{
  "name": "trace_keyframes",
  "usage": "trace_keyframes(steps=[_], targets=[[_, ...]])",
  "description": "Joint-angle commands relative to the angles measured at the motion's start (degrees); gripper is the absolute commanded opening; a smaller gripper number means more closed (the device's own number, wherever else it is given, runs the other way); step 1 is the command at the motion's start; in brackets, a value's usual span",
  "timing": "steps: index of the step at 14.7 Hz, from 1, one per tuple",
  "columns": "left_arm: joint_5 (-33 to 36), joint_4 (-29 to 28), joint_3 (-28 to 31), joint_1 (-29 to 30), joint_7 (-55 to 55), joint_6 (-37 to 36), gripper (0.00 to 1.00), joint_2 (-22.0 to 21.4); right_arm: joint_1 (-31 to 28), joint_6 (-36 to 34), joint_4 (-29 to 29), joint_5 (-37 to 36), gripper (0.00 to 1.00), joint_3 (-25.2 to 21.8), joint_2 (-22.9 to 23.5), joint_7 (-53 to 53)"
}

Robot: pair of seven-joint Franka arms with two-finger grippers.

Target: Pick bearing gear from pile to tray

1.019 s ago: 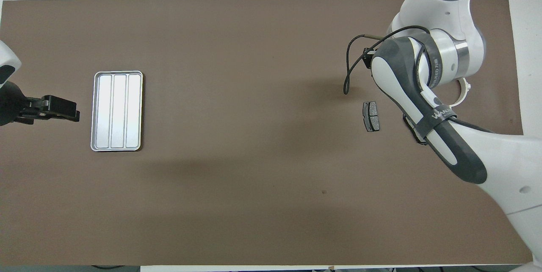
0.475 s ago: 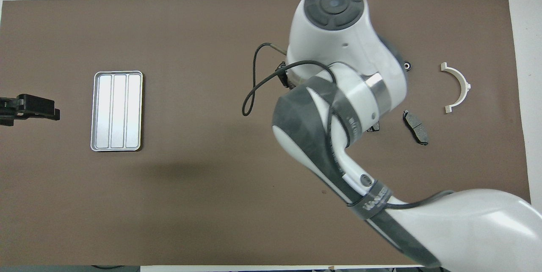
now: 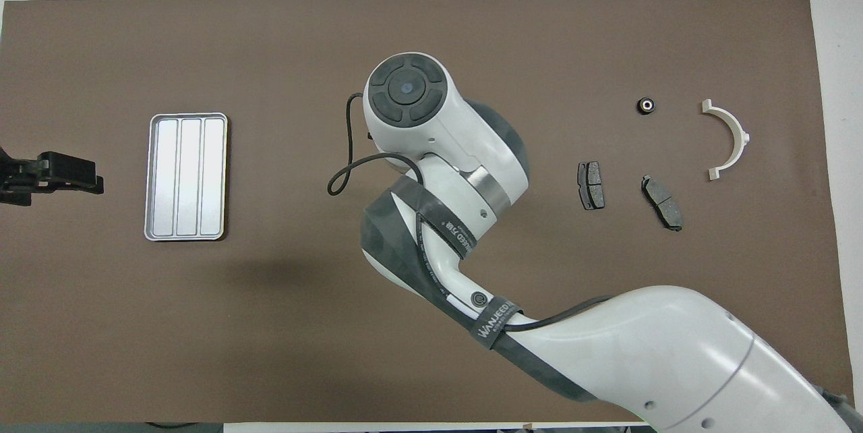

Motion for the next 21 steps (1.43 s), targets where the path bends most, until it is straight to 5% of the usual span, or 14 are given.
trace_keyframes(steps=[1,12,13,15,16,21], targets=[[-0.25,-4.54,-0.12,0.46,-1.05,2.47,1.0,-3.41,1.22,5.43,-0.2,-3.9,0.0,0.05,4.42,3.49],[-0.08,-4.89,-0.38,-0.59,-0.96,5.29,1.0,-2.62,-0.28,21.09,-10.75,-9.09,0.0,-1.44,5.57,3.59],[-0.16,-4.89,-0.47,-0.59,-1.05,5.55,1.0,-2.62,-0.28,20.75,-10.75,-9.09,0.16,-1.44,5.48,3.59],[-0.17,-5.07,-0.47,-0.59,-1.83,6.17,1.0,-2.53,-0.45,18.48,-10.05,-9.09,0.82,-1.53,4.96,3.41],[-0.17,-5.77,-0.56,-0.68,-2.27,7.04,1.0,-2.62,-0.54,15.33,-8.57,-9.26,1.0,-1.53,5.04,3.06],[-0.08,-5.6,-0.56,-7.16,-10.69,9.86,1.0,-0.44,-5.44,1.08,-1.45,-5.25,1.0,-0.92,3.03,-9.2]])
